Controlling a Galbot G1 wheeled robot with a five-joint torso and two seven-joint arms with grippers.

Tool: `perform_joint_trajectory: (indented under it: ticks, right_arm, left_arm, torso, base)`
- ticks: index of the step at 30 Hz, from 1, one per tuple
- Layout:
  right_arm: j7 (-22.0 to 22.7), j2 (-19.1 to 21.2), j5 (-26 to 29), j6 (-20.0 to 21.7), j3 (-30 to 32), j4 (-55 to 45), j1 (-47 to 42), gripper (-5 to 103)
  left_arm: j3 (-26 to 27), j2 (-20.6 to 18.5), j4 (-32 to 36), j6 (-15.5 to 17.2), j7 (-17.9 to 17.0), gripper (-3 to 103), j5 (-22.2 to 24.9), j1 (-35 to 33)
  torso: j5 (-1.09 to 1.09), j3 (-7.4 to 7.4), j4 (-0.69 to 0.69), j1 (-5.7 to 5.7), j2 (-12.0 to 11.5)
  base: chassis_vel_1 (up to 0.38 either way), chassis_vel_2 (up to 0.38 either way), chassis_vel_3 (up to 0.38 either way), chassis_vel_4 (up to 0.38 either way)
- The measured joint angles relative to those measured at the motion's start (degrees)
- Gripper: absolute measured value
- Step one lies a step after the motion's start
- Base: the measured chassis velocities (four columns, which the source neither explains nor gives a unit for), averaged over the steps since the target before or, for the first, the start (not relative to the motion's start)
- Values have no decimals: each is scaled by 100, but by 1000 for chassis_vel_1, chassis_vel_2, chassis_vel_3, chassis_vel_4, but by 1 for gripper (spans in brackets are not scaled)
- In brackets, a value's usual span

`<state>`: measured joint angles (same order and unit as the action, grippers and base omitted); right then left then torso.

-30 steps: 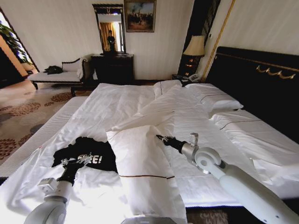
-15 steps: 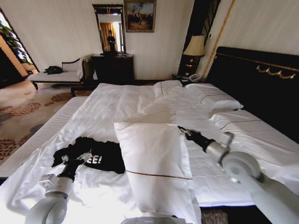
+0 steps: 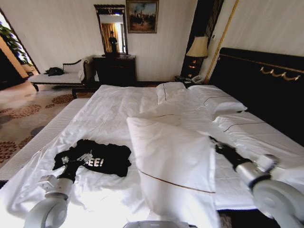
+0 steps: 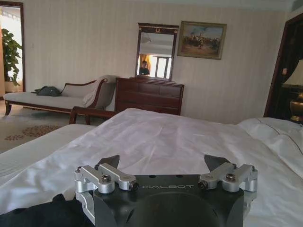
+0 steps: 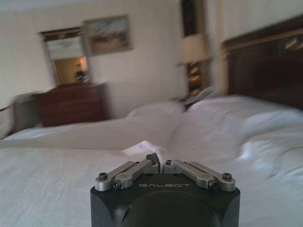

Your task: Fold the clothes on the bed.

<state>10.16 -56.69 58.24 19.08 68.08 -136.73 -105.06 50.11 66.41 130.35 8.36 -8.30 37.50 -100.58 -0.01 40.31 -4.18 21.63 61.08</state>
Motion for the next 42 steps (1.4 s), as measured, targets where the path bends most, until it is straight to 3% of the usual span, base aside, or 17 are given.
perform_joint_trajectory:
  ticks: [3, 4, 8, 10, 13, 19, 24, 26, 36, 42]
  right_arm:
    - [-73, -616, -175, -165, 488, 108, -247, 0]
    - [-73, -616, -175, -165, 488, 108, -247, 0]
    - [-63, -1759, -300, -429, 932, 204, -616, 0]
    - [-63, -1835, -340, -478, 950, 220, -651, 0]
    - [-60, -2320, -1019, -991, 960, 513, -876, 0]
    - [165, -2883, -1936, -1816, 1209, 1071, -1187, 0]
    - [446, -3098, -2111, -2322, 1388, 1517, -1326, 0]
    - [679, -3240, -2282, -2702, 1438, 1916, -1415, 0]
    - [1471, -3570, -2977, -3401, 1177, 2735, -1521, 0]
    - [1925, -3572, -3866, -3917, 845, 3356, -1537, 0]
  left_arm:
    - [-1, 55, -68, -9, -10, 100, 2, 67]
    - [-1, 55, -68, -9, -10, 100, 2, 67]
    - [26, 165, -222, -60, -3, 100, 3, 69]
    - [29, 177, -234, -64, 1, 100, 3, 68]
    - [85, 308, -291, -112, 25, 100, -10, -9]
    - [15, 294, -444, -116, 10, 100, -30, 227]
    - [-29, 202, -527, -99, 1, 100, -17, 272]
    - [-42, 118, -552, -73, 0, 100, 17, 355]
    - [-37, -134, -648, -40, -21, 100, 201, 480]
    - [-46, -267, -810, -86, 6, 100, 305, 483]
  torso:
    - [1, 0, -2, 0, 0]
    - [1, 0, -2, 0, 0]
    - [1, 0, -5, 0, 0]
    - [0, 0, -4, 0, 0]
    - [1, 0, 1, 0, 0]
    - [1, 0, -4, 1, 0]
    - [1, 0, -1, 0, 0]
    - [2, 0, -2, 0, 0]
    - [1, 0, -2, 1, 0]
    - [1, 1, -1, 1, -1]
  base:
    - [0, 0, 0, 0]
    - [0, 0, 0, 0]
    - [0, 0, 0, 0]
    - [0, 0, 0, 0]
    - [0, 0, 0, 0]
    - [0, 0, 0, 0]
    - [0, 0, 0, 0]
    - [0, 0, 0, 0]
    - [0, 0, 0, 0]
    - [0, 0, 0, 0]
